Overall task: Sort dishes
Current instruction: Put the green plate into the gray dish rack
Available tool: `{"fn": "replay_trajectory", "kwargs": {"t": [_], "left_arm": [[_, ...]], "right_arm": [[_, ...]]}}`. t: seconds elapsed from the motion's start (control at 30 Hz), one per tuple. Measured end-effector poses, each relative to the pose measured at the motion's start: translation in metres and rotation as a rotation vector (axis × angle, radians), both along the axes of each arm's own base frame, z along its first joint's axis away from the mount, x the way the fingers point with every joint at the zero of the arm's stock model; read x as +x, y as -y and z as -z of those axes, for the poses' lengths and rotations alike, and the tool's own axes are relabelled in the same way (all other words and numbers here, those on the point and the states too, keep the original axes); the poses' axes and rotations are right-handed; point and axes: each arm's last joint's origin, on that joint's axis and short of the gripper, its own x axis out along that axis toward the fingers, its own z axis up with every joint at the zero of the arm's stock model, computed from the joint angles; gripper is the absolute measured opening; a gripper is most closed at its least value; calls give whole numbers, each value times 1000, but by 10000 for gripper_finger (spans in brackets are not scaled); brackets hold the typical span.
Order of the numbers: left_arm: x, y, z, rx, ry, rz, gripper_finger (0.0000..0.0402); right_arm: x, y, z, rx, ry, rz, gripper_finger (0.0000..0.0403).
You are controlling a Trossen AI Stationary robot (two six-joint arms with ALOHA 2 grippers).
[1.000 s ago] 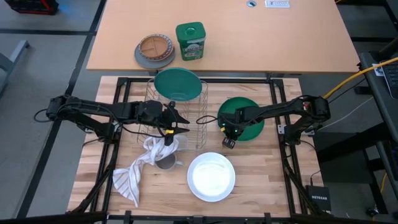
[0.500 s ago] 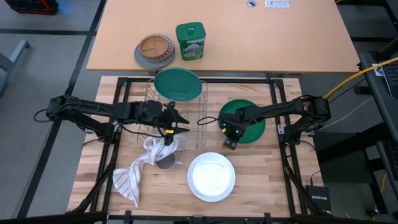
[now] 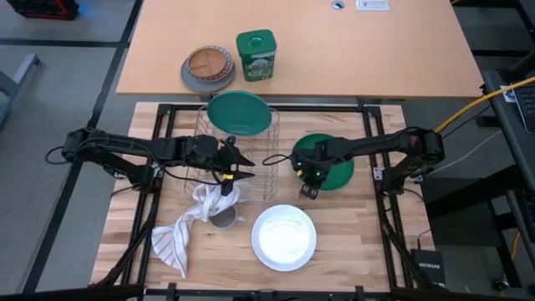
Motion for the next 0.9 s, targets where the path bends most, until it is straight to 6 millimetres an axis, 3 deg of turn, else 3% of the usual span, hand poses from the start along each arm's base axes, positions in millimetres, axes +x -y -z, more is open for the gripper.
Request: {"fn": "replay_trajectory", "kwargs": {"t": [0.4,0.6,0.9], "left_arm": [[0,0,0,76,-1,33,153],[0,0,0,118,2,51,153],[0,0,0,119,2,52,153]], "right_arm": [[11,-1,-23,60,68,-31,1],[2,3,-26,-117,-48,13,1],[-2,1,-26,-153,-107,39,0]]}}
